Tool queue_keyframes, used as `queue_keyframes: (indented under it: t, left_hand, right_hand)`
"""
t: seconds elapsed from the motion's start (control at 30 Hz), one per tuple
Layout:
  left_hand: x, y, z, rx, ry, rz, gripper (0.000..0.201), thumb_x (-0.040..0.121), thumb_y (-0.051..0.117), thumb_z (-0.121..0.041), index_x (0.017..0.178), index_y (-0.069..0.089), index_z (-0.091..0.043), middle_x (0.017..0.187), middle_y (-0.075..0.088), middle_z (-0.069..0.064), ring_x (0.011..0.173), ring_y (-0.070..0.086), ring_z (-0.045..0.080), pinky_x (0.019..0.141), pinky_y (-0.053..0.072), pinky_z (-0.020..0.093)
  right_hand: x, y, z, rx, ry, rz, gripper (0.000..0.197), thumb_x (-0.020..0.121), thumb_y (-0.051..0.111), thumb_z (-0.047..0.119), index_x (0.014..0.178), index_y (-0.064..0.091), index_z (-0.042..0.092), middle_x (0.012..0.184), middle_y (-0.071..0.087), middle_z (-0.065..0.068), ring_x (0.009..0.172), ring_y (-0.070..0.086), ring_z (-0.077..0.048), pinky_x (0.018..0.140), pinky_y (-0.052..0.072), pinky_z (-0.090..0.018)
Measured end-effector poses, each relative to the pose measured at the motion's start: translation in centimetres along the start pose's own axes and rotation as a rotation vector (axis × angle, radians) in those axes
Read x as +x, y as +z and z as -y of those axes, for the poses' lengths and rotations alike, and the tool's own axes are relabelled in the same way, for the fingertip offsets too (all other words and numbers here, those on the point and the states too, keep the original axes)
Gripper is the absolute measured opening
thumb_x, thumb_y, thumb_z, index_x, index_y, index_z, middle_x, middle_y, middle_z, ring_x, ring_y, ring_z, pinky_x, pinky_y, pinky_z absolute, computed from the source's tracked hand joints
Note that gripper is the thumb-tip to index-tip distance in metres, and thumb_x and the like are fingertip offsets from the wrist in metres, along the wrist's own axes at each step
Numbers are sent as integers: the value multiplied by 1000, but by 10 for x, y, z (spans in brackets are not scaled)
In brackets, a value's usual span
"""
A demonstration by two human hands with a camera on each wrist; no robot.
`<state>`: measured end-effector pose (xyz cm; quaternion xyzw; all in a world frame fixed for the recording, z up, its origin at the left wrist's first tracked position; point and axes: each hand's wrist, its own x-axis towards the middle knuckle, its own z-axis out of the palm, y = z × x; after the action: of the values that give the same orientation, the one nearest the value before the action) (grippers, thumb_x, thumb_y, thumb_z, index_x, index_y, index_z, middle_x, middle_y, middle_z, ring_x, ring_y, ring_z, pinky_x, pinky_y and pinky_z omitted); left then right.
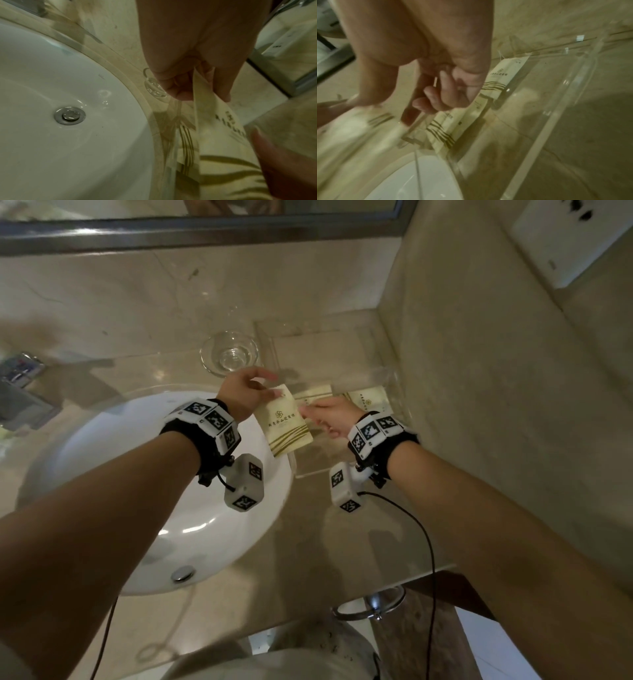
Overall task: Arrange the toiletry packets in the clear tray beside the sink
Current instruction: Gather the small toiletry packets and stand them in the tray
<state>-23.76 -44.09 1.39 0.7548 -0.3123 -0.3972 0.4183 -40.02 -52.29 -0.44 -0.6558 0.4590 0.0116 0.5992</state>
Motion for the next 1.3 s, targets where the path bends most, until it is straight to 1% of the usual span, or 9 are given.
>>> queue_keyframes:
  t: [0.1, 0.2, 0.33, 0.47, 0.63, 0.83, 1.0, 1.13, 1.3]
  left_hand:
    - [-1, 12, -9, 13, 44, 43, 32, 83, 66, -8, 115, 60, -5, 74, 57, -3, 66, 56, 8, 52, 48, 7]
    - [-3, 22, -17, -14, 40, 80, 27, 86, 63, -11, 112, 61, -6, 80, 59, 0, 68, 58, 10, 63, 50, 21]
    - [-4, 28, -21, -130, 8, 123, 8, 90, 57, -8, 86, 58, -16, 77, 62, 2, 48, 60, -2, 50, 48, 12]
    - [-3, 26, -15, -118, -12, 141, 6, 91, 55, -10, 94, 57, -15, 77, 64, 1, 53, 61, 2, 56, 48, 16]
    - [0, 25, -3, -120, -25, 102, 16, 92, 53, -11, 78, 56, -19, 65, 65, -4, 42, 58, -5, 51, 44, 13]
    - [1, 15, 6, -127, -74, 65, 17, 91, 55, -14, 76, 57, -20, 50, 66, -12, 44, 60, -4, 57, 43, 18]
    - [-3, 7, 14, -125, -87, 49, 14, 91, 55, -14, 77, 55, -18, 73, 63, 0, 43, 59, -5, 58, 43, 19]
    - [-6, -3, 17, -130, -83, 38, 15, 91, 54, -14, 77, 56, -19, 73, 62, 1, 48, 61, 0, 59, 43, 19]
    - [-17, -27, 13, -150, -58, 16, 16, 92, 54, -14, 76, 56, -19, 74, 62, 1, 54, 60, 4, 61, 44, 20]
  right_hand:
    - [-5, 1, 6, -67, -4, 113, 23, 84, 65, 37, 97, 69, 18, 87, 65, -6, 58, 43, -9, 45, 28, -18]
    - [-7, -4, 0, 0, -2, 135, 4, 87, 63, 24, 84, 64, 24, 74, 60, 1, 51, 35, -8, 42, 22, -20]
    - [-9, -26, -27, 244, 89, -129, 10, 88, 62, 13, 78, 59, 13, 63, 51, 0, 43, 37, -6, 31, 24, -14]
    - [-10, -51, -51, 373, 209, -352, 26, 91, 57, 8, 66, 56, 5, 64, 56, -5, 43, 43, -8, 31, 30, -14]
    - [5, -61, -65, 471, 418, -357, 31, 95, 51, 16, 67, 56, 5, 58, 54, -1, 27, 45, -2, 28, 33, -12]
    - [21, -54, -58, 391, 395, -356, 36, 97, 48, 24, 64, 54, 10, 61, 51, 2, 50, 41, -7, 40, 32, -16]
    - [25, -56, -63, 241, 398, -384, 54, 91, 51, 43, 47, 60, 15, 50, 55, 4, 49, 47, -15, 48, 35, -27]
    - [8, -53, -54, 109, 414, -497, 52, 90, 43, 56, 56, 51, 17, 55, 52, 3, 49, 47, -15, 49, 32, -25]
    - [9, -18, -12, 206, 254, -565, 53, 93, 45, 48, 52, 46, 14, 52, 48, 1, 33, 41, -9, 43, 31, -23]
